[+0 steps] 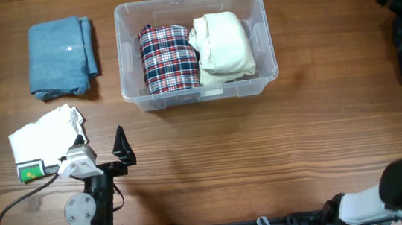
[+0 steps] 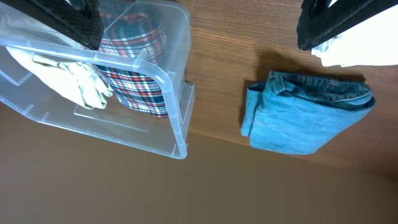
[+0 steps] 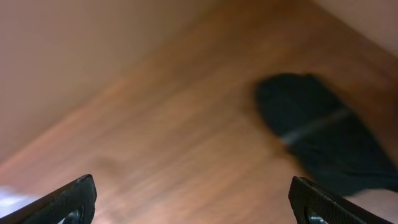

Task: Pack container
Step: 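Reach the right gripper to the black garment and grasp it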

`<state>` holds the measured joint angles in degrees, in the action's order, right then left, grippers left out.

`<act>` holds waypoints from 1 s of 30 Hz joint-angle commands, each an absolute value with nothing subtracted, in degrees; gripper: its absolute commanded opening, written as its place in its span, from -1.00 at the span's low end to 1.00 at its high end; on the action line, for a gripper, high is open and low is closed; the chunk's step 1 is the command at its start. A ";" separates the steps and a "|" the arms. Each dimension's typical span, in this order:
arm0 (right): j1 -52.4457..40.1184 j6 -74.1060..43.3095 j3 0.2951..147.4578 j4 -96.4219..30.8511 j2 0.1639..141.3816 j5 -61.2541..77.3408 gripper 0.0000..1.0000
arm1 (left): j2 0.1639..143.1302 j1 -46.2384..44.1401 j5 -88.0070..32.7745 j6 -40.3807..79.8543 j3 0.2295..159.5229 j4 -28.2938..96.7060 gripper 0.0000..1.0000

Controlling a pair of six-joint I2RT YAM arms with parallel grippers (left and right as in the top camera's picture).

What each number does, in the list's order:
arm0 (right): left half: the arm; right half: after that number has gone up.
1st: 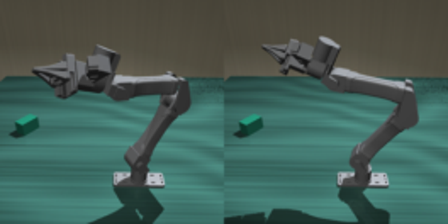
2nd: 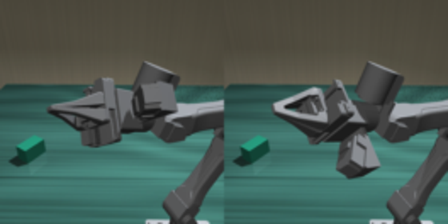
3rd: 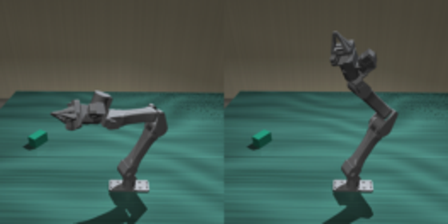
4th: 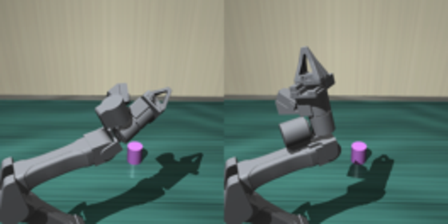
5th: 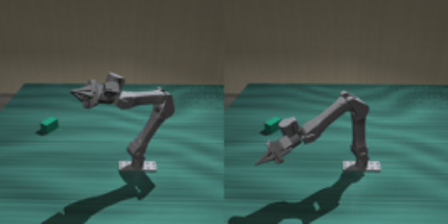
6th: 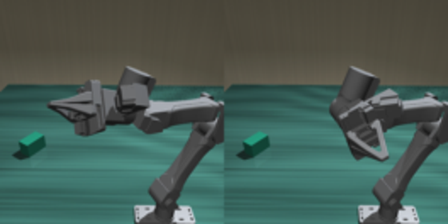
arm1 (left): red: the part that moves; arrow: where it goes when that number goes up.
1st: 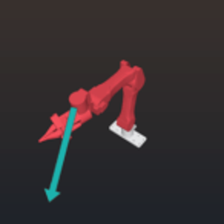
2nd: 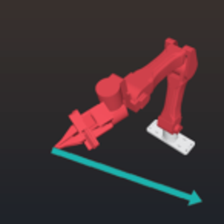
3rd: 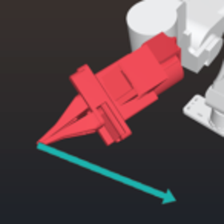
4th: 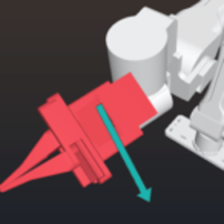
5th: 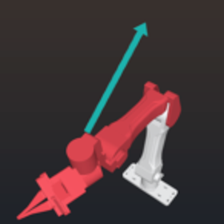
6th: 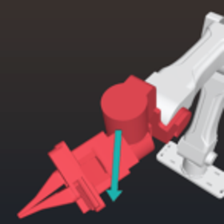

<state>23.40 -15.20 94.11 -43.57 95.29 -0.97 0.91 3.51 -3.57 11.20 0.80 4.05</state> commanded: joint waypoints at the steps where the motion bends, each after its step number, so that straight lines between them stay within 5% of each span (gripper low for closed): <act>1: 26.24 -10.87 93.19 -44.23 101.89 -5.56 0.99 | 0.75 4.03 -4.03 10.72 0.36 4.05 1.00; 6: 32.05 -10.74 93.19 -45.45 106.50 -4.16 0.99 | 0.75 4.03 -4.03 10.72 0.36 4.05 0.99; 16: 49.74 -12.34 93.19 -44.51 110.30 21.96 0.99 | 0.75 4.03 -4.03 10.72 0.36 4.05 1.00; 30: 52.12 -0.73 93.19 -37.06 119.22 27.44 0.97 | 0.75 4.03 -4.03 10.72 0.36 4.03 0.99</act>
<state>51.59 -4.58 93.34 -38.06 117.82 26.48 0.91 3.51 -3.57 11.22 0.80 4.08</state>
